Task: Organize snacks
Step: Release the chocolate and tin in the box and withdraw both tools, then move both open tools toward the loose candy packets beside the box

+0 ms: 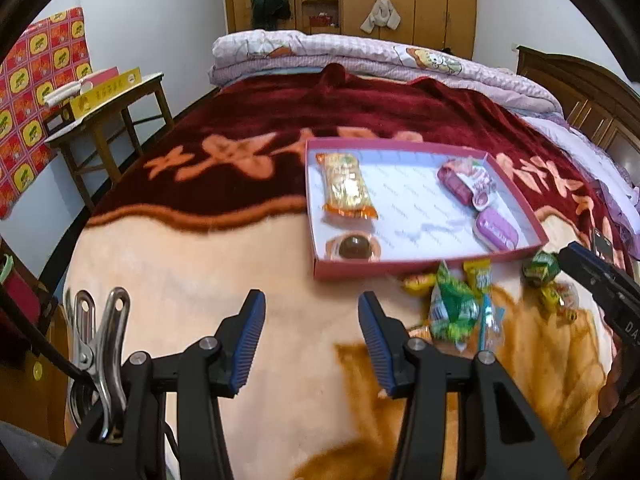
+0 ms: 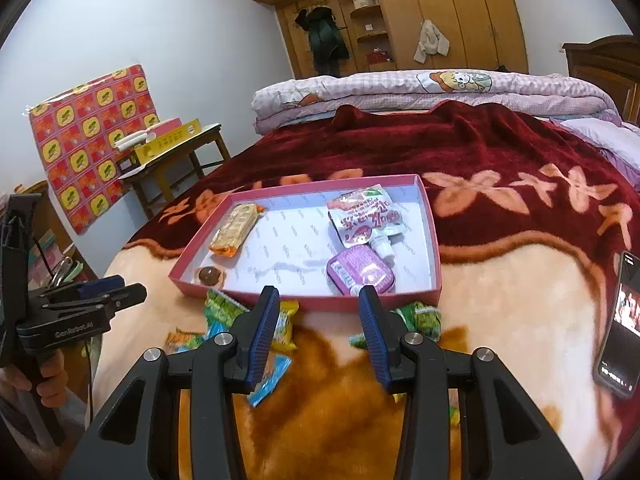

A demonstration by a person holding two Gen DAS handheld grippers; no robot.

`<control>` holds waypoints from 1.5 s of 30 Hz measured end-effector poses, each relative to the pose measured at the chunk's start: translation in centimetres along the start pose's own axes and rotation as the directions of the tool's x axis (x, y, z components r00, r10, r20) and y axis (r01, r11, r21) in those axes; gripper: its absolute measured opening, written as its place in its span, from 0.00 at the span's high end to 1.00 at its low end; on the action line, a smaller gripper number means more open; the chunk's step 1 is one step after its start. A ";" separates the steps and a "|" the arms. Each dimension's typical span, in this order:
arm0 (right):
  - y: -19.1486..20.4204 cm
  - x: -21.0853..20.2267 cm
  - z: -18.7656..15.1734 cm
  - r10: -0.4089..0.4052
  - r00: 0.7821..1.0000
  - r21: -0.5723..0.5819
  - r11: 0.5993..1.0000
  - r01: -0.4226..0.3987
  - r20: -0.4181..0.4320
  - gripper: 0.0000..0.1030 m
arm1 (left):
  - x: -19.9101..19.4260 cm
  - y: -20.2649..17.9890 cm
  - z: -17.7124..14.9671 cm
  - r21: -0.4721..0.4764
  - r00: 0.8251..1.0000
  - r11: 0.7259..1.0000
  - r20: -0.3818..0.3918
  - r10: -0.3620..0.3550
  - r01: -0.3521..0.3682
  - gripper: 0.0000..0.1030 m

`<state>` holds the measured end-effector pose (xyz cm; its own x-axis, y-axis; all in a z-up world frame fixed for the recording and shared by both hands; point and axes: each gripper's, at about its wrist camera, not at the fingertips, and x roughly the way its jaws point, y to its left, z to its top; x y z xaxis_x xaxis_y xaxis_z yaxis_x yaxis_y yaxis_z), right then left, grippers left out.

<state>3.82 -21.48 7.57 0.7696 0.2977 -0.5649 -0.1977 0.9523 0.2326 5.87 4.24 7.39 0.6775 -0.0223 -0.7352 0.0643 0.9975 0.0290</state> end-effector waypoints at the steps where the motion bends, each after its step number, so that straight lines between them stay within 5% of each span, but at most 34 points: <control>1: 0.0 -0.1 -0.1 0.001 1.000 0.000 1.000 -0.001 -0.002 0.59 | -0.1 -0.1 -0.3 -0.003 1.000 1.000 -0.008 -0.005 0.005 0.50; 15: -0.8 -1.2 -2.2 0.001 0.999 0.020 1.000 0.000 -0.046 0.59 | 0.4 -3.2 -2.4 0.014 0.992 0.994 -0.056 -0.111 0.112 0.50; 41: -0.5 0.2 -3.3 0.028 0.994 0.025 0.999 -0.025 -0.109 0.59 | 3.4 -5.3 -3.1 0.036 0.988 0.990 -0.066 -0.136 0.139 0.51; 45: -0.1 0.6 -3.5 0.039 0.991 0.013 0.999 -0.037 -0.126 0.59 | 3.2 -5.4 -3.2 0.045 0.987 0.987 -0.054 -0.152 0.154 0.62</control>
<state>2.21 -21.12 4.44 0.6784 0.3405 -0.6510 -0.2181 0.9395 0.2641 5.33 -0.99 2.72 0.6190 -0.1698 -0.7668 0.2010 0.9781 -0.0544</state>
